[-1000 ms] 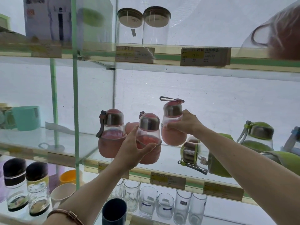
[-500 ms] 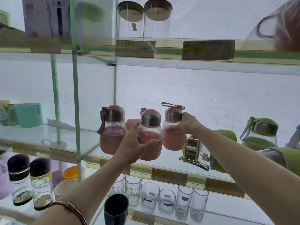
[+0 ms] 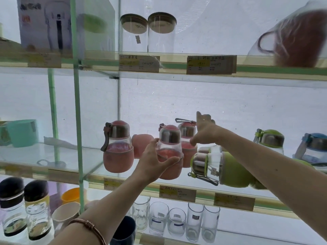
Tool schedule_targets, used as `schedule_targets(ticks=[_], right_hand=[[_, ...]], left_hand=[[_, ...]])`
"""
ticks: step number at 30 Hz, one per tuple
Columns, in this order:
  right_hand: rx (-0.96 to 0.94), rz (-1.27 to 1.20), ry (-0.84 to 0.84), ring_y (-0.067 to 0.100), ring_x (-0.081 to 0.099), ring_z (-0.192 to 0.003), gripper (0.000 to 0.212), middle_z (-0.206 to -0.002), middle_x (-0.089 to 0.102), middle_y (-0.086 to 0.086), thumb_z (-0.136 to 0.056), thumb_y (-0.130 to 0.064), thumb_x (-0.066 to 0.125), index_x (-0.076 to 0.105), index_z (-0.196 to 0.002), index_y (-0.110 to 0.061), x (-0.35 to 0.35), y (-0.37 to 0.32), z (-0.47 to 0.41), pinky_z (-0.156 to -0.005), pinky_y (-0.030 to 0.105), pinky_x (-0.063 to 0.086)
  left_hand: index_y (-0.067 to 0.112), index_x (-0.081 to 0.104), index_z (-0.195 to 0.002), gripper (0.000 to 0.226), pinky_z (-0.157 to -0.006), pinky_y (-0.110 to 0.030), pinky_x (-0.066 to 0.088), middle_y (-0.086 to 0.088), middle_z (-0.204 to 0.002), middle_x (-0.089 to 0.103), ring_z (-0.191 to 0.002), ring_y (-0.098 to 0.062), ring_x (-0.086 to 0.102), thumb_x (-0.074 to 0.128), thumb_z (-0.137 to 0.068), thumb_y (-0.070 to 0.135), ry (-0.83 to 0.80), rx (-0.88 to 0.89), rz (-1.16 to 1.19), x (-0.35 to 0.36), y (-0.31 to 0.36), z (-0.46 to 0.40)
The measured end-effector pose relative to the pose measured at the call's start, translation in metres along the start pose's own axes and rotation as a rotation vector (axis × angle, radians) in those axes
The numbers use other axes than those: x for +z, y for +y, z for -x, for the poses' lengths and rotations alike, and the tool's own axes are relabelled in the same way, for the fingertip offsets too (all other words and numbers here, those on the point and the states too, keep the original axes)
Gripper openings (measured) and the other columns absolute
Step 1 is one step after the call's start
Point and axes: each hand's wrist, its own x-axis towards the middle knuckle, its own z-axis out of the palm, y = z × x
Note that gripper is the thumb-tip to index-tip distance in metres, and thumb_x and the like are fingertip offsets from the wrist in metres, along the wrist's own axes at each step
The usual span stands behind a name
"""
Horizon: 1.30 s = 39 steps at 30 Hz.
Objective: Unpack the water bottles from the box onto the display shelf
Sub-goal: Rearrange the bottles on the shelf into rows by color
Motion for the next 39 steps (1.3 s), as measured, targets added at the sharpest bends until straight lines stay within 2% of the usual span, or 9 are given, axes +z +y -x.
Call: schedule_targets(ticks=[2, 6, 8, 11, 18, 24, 30, 34, 39], right_hand=[[-0.112, -0.041, -0.012, 0.032, 0.008, -0.143, 0.109, -0.156, 0.002, 0.011, -0.077, -0.01, 0.07, -0.009, -0.152, -0.014, -0.001, -0.011, 0.008, -0.112, 0.037, 0.025], [-0.301, -0.119, 0.046, 0.027, 0.021, -0.14, 0.086, -0.151, 0.018, 0.008, -0.08, -0.011, 0.063, 0.014, -0.151, -0.014, -0.001, -0.032, 0.018, -0.113, 0.037, 0.028], [-0.342, -0.149, 0.06, 0.025, 0.027, -0.139, 0.074, -0.15, 0.024, 0.008, -0.084, -0.018, 0.062, 0.025, -0.149, -0.015, 0.001, -0.039, 0.019, -0.112, 0.043, 0.03], [-0.365, -0.153, 0.051, 0.022, 0.031, -0.137, 0.063, -0.149, 0.03, 0.006, -0.087, -0.025, 0.06, 0.034, -0.145, -0.018, 0.004, -0.046, 0.018, -0.109, 0.035, 0.032], [-0.35, -0.028, 0.031, 0.023, 0.032, -0.136, 0.076, -0.148, 0.032, 0.005, -0.079, -0.044, 0.068, 0.034, -0.144, -0.022, 0.01, -0.051, 0.015, -0.105, 0.039, 0.034], [-0.359, 0.055, 0.033, 0.022, 0.042, -0.125, 0.086, -0.135, 0.046, 0.004, -0.069, -0.06, 0.072, 0.04, -0.139, -0.02, 0.019, -0.043, 0.005, -0.101, 0.037, 0.039], [-0.387, 0.013, 0.12, 0.017, 0.047, -0.112, 0.069, -0.11, 0.058, -0.003, -0.073, -0.059, 0.069, 0.045, -0.124, -0.02, 0.031, -0.033, 0.002, -0.107, 0.036, 0.022], [-0.388, -0.041, 0.14, 0.019, 0.051, -0.107, 0.065, -0.108, 0.059, -0.002, -0.071, -0.058, 0.069, 0.05, -0.122, -0.022, 0.031, -0.03, -0.001, -0.099, 0.04, 0.037], [-0.399, -0.034, 0.099, 0.018, 0.055, -0.098, 0.057, -0.101, 0.059, -0.002, -0.074, -0.055, 0.07, 0.053, -0.114, -0.018, 0.027, -0.03, 0.003, -0.093, 0.041, 0.042]], left_hand=[[0.02, 0.036, -0.138, 0.074, -0.08, -0.015, 0.043, -0.003, -0.131, 0.054, -0.107, -0.01, 0.052, 0.074, -0.077, 0.039, -0.096, 0.001, -0.038, -0.009, 0.006, -0.002], [0.018, 0.028, -0.146, 0.076, -0.102, -0.032, 0.04, -0.005, -0.143, 0.044, -0.131, -0.022, 0.042, 0.07, -0.083, 0.026, -0.321, 0.028, -0.315, -0.041, 0.014, -0.008], [0.019, 0.027, -0.148, 0.081, -0.11, -0.038, 0.034, -0.005, -0.148, 0.036, -0.135, -0.024, 0.033, 0.073, -0.081, 0.018, -0.333, 0.049, -0.53, -0.056, 0.015, -0.012], [0.017, 0.027, -0.147, 0.077, -0.108, -0.035, 0.031, -0.006, -0.149, 0.034, -0.135, -0.023, 0.032, 0.07, -0.083, 0.015, -0.302, 0.142, -0.831, -0.071, 0.016, -0.02], [0.011, 0.028, -0.145, 0.068, -0.118, -0.039, 0.009, -0.011, -0.15, 0.031, -0.138, -0.027, 0.028, 0.061, -0.086, 0.01, -0.248, 0.334, -1.44, -0.073, 0.019, -0.049], [0.005, 0.029, -0.143, 0.055, -0.107, -0.042, 0.031, -0.016, -0.143, 0.037, -0.13, -0.031, 0.037, 0.05, -0.092, 0.007, -0.355, 0.256, -1.587, -0.051, 0.018, -0.075], [0.01, 0.015, -0.149, 0.086, -0.096, -0.039, 0.034, -0.013, -0.138, 0.043, -0.126, -0.029, 0.044, 0.068, -0.083, 0.03, -0.463, -0.002, -1.618, -0.041, 0.014, -0.092], [0.012, 0.013, -0.146, 0.115, -0.094, -0.038, 0.037, -0.008, -0.133, 0.049, -0.121, -0.027, 0.051, 0.086, -0.062, 0.041, -0.475, -0.101, -1.6, -0.036, 0.002, -0.093], [0.011, 0.023, -0.139, 0.091, -0.084, -0.033, 0.04, -0.005, -0.124, 0.051, -0.11, -0.023, 0.057, 0.079, -0.071, 0.034, -0.381, -0.006, -1.565, -0.036, -0.006, -0.087]])
